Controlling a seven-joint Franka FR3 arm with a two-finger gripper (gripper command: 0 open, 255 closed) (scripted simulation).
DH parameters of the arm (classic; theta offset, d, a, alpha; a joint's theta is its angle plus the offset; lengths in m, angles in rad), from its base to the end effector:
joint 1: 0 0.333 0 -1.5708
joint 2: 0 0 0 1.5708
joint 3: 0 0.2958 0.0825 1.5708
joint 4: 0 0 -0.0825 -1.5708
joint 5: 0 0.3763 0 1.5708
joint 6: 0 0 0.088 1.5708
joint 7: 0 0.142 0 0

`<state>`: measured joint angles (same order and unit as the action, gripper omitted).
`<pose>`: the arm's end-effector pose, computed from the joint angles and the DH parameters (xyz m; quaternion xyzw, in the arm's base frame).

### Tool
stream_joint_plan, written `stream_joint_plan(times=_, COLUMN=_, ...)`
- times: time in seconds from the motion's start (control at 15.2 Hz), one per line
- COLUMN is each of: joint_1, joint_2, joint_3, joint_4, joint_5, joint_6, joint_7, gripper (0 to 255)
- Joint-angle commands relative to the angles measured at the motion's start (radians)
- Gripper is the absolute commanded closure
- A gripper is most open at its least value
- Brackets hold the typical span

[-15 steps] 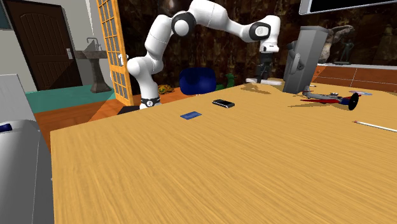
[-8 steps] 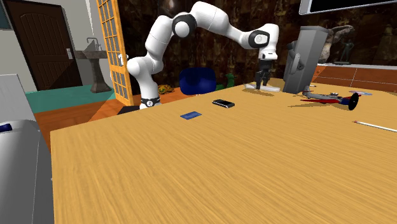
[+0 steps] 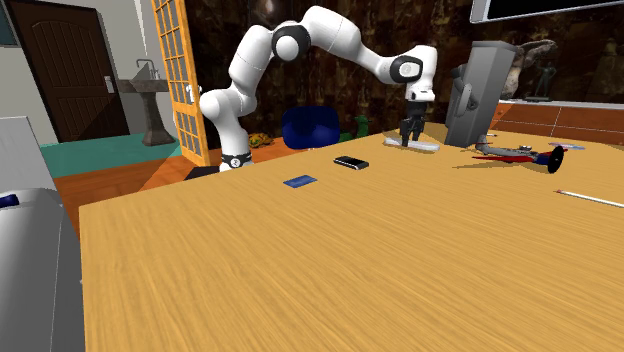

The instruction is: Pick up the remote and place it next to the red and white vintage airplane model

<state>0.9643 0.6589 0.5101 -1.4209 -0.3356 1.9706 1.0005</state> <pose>0.1521 0.6765 0.2955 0.9660 0.2582 -0.0028 0.0111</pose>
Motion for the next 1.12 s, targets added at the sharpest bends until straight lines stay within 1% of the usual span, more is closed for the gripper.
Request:
stream_joint_plan(times=0.0, joint_1=0.0, joint_2=0.0, joint_3=0.0, joint_4=0.0, joint_5=0.0, joint_6=0.001, joint_7=0.0, gripper=255)
stream_joint_plan(times=0.13, joint_1=0.0, joint_2=0.0, joint_3=0.0, joint_4=0.0, joint_5=0.0, joint_6=0.001, joint_7=0.0, gripper=255)
stream_joint_plan(times=0.2, joint_1=0.0, joint_2=0.0, joint_3=0.0, joint_4=0.0, joint_5=0.0, joint_6=0.001, joint_7=0.0, gripper=0)
stream_joint_plan(times=0.53, joint_1=0.0, joint_2=0.0, joint_3=0.0, joint_4=0.0, joint_5=0.0, joint_6=0.001, joint_7=0.0, gripper=0)
stream_joint_plan(times=0.79, joint_1=0.004, joint_2=-0.034, joint_3=0.013, joint_4=0.076, joint_5=0.021, joint_6=-0.105, joint_7=-0.015, gripper=0)
stream_joint_plan(times=1.06, joint_1=0.004, joint_2=-0.034, joint_3=0.013, joint_4=0.076, joint_5=0.021, joint_6=-0.105, joint_7=-0.015, gripper=0)
